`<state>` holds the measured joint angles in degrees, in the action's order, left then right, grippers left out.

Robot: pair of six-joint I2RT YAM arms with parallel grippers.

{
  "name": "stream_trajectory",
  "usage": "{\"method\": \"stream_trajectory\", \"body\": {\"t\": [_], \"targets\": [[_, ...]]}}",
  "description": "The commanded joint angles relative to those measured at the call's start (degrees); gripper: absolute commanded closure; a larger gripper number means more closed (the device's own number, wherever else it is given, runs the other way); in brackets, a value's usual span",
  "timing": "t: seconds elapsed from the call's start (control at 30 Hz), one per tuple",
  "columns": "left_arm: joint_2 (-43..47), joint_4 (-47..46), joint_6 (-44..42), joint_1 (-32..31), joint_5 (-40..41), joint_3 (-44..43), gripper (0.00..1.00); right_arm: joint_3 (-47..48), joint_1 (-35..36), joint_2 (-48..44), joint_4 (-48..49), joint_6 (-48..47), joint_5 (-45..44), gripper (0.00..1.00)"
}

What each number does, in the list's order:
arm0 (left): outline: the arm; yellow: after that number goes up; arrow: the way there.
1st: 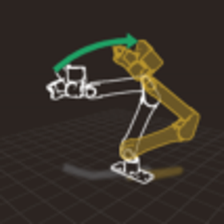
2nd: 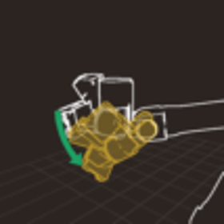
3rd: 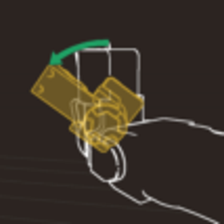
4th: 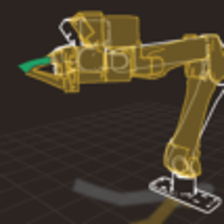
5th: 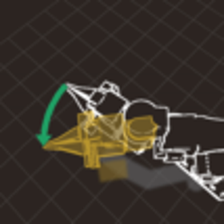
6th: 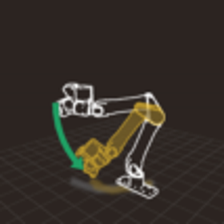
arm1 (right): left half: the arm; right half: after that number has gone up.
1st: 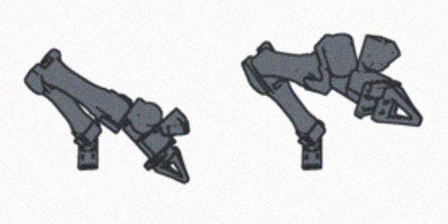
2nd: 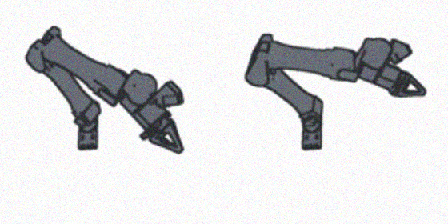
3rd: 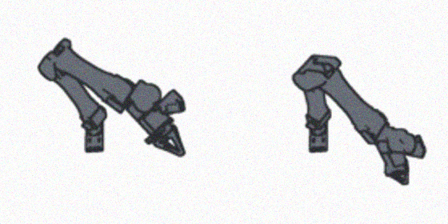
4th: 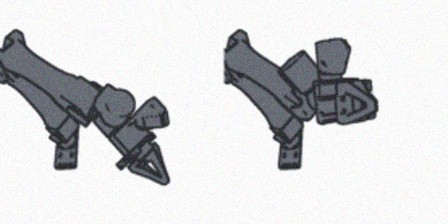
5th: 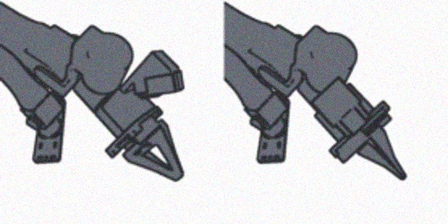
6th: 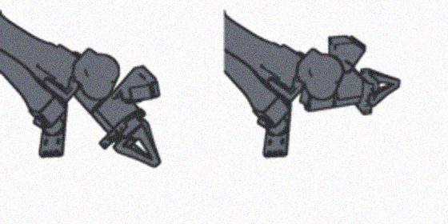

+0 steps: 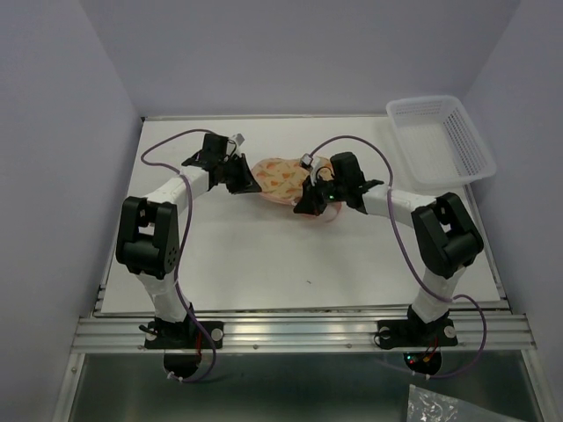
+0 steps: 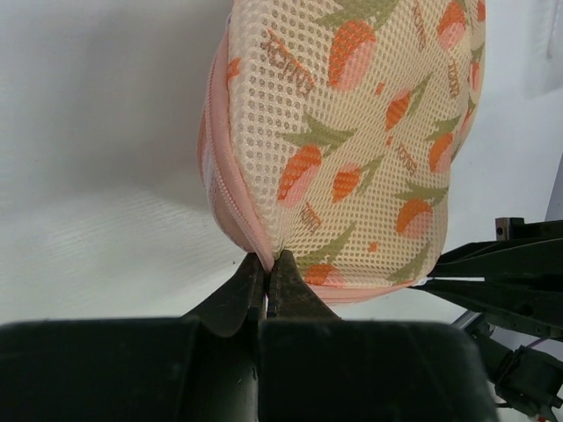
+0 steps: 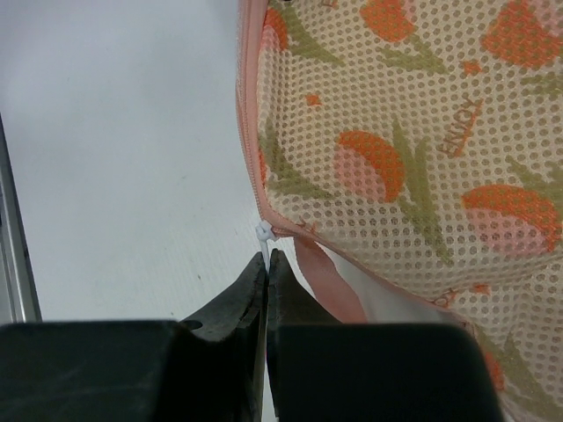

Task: Unzip the laundry bag and remove the bra

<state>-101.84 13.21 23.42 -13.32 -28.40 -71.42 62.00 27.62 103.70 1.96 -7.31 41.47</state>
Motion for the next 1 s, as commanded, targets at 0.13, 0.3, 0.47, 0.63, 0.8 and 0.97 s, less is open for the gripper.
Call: {"method": "stream_trajectory", "body": {"t": [0.13, 0.3, 0.47, 0.63, 0.8, 0.97], "targets": [[2.26, -4.43, -6.90, 4.45, 12.76, -1.27, 1.00, 3.65, 2.08, -0.96, -5.56, 13.98, 4.58, 0.99], [4.10, -2.32, -2.86, 1.29, 13.89, -2.06, 0.66, 3.66, 6.49, 0.71, 0.04, 23.03, -5.85, 0.99], [9.20, -0.56, 2.14, -0.48, 17.86, 1.36, 0.49, -0.73, 7.01, -0.87, 7.43, 34.63, -11.49, 0.99], [16.14, -0.46, 8.47, -1.53, 18.92, 8.65, 0.44, -2.67, 8.76, -1.83, 13.16, 38.95, -16.59, 0.99], [20.10, -5.29, 18.39, -7.15, 16.65, 16.74, 0.35, -3.90, 10.96, -2.71, 14.82, 39.92, -19.94, 0.99], [18.18, -10.48, 25.95, -10.76, 17.07, 20.44, 0.34, -5.74, 11.50, -4.03, 17.55, 40.18, -19.41, 0.99]]}}
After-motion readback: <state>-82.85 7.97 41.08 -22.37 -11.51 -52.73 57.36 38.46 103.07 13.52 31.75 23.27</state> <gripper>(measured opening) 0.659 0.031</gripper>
